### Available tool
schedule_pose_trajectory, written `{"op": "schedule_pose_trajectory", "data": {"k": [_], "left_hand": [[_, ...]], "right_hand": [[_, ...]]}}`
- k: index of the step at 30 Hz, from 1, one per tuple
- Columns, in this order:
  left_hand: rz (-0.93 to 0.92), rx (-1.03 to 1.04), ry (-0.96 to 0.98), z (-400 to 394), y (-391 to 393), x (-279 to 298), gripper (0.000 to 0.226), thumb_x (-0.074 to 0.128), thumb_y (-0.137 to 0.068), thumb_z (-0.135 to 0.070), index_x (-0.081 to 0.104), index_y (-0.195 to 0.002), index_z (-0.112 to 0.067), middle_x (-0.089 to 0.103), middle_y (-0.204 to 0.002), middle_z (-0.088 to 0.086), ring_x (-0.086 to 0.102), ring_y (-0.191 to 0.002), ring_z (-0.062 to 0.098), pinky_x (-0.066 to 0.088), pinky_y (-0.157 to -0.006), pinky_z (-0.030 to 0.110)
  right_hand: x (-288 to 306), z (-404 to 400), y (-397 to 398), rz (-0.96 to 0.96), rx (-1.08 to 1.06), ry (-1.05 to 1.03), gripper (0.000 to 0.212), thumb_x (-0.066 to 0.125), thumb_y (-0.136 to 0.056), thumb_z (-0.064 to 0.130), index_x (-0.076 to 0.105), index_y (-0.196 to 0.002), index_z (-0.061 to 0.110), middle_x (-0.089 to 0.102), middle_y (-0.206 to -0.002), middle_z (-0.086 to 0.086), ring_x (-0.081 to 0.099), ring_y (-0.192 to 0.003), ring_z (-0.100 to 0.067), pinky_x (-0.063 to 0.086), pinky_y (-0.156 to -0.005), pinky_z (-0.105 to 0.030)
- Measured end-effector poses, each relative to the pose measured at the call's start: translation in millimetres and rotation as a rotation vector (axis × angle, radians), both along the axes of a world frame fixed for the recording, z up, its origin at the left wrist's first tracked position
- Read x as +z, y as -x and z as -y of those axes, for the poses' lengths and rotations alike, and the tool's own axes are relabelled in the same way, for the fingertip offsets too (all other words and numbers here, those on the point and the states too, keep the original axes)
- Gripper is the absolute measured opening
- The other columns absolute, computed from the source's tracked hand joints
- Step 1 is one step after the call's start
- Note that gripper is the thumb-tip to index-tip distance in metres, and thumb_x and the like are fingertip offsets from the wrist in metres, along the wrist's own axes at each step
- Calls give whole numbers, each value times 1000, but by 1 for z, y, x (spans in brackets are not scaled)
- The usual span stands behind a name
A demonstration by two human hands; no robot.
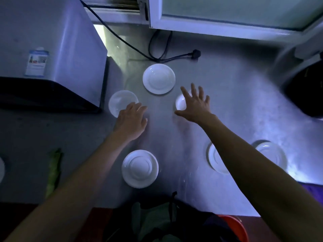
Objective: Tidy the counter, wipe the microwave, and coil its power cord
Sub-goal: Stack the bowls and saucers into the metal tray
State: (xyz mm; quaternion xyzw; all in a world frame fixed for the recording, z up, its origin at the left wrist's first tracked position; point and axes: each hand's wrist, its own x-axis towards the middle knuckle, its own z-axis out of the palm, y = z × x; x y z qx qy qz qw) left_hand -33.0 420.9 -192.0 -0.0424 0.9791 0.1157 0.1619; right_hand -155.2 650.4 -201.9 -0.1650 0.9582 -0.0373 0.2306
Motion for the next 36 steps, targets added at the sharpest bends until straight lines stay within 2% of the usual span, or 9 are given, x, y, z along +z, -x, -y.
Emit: {"op": "schedule_pose_trajectory", "data": {"k": [4,9,13,17,23,25,30,36], "left_hand": [[-1,34,-19,0,5,-2,49,51,-97,-32,41,-144,-18,38,-152,5,29,-142,29,36,-105,50],[-20,81,-3,14,7,-4,55,51,-97,-33,36,-148,-20,30,-157,5,22,-147,28,31,-110,52],[-4,121,33,33,7,-10,64,55,-93,-40,30,-151,-25,21,-160,2,13,-149,29,23,-115,55],[-1,126,83,47,14,-13,76,58,-85,-51,26,-150,-27,15,-161,4,10,-150,32,26,-113,58],[126,162,44,60,31,-20,96,60,-82,-63,8,-156,-33,-4,-166,3,-8,-152,32,16,-117,60],[138,164,16,61,35,-22,97,62,-80,-63,10,-155,-34,-3,-166,2,-5,-152,31,20,-116,60],[62,123,13,61,31,-25,91,66,-73,-61,23,-148,-33,17,-159,3,16,-144,32,33,-104,59],[22,78,-22,56,15,-27,89,66,-73,-60,23,-146,-32,19,-156,3,17,-143,32,32,-101,58]], "right_hand": [[-5,0,7,9,7,31,95,67,-77,62,16,-152,33,9,-163,-5,12,-147,-36,29,-107,-57],[-4,17,9,-88,49,88,91,66,-76,65,25,-149,31,24,-157,-5,24,-140,-35,35,-101,-55],[0,43,5,-128,94,170,94,69,-74,63,23,-150,32,25,-157,-6,27,-138,-35,37,-99,-54],[3,59,-6,-107,113,192,95,69,-74,62,23,-152,31,23,-159,-6,26,-139,-34,37,-99,-53],[4,57,-22,-56,89,160,94,69,-77,63,23,-153,31,20,-161,-5,22,-143,-33,35,-103,-54],[6,56,-26,-48,61,167,93,69,-77,62,24,-153,31,21,-161,-4,23,-142,-32,35,-103,-54],[11,57,-42,-49,-6,159,93,69,-77,62,24,-152,31,20,-161,-2,22,-143,-32,35,-104,-54],[17,54,-77,-55,-47,121,92,68,-78,64,24,-152,31,21,-161,-3,22,-144,-33,34,-107,-58]]}}
